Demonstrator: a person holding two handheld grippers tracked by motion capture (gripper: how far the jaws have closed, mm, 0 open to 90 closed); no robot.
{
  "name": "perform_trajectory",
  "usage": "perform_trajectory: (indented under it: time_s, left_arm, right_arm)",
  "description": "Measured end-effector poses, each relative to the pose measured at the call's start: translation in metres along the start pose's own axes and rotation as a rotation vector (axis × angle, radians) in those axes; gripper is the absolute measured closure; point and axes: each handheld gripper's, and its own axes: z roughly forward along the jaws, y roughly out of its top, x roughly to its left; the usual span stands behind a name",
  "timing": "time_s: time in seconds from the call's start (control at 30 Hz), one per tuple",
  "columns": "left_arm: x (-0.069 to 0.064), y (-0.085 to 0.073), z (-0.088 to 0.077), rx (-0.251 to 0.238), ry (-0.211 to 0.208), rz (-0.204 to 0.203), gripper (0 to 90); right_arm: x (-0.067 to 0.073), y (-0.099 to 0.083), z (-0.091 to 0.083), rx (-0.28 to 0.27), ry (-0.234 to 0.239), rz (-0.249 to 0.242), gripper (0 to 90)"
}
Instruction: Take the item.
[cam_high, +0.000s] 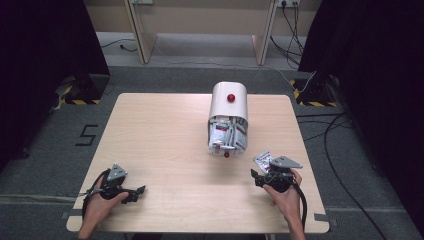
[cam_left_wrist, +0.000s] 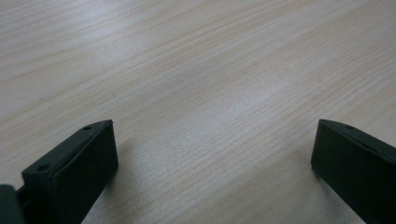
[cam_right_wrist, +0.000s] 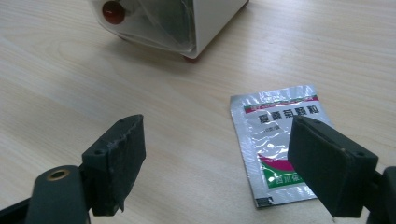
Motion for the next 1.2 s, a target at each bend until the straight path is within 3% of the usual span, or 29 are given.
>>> perform_trajectory:
  time_s: [0.37,0.7,1.2]
  left_arm:
    - [0.000,0.000,0.000,0.000,0.000,0.000,0.0]
    - [0.000,0.000,0.000,0.000,0.000,0.000,0.0]
    - [0.000,0.000,0.000,0.000,0.000,0.000,0.0]
  right_arm:
    - [0.008,-0.007,-0.011,-0.025,0.010,0.013,19.7]
    - [0.010,-0.009,-0.019,-0.046,0.002,-0.008,19.6]
    - [0.017,-0.021,-0.022,-0.045,0.013,-0.004,20.4]
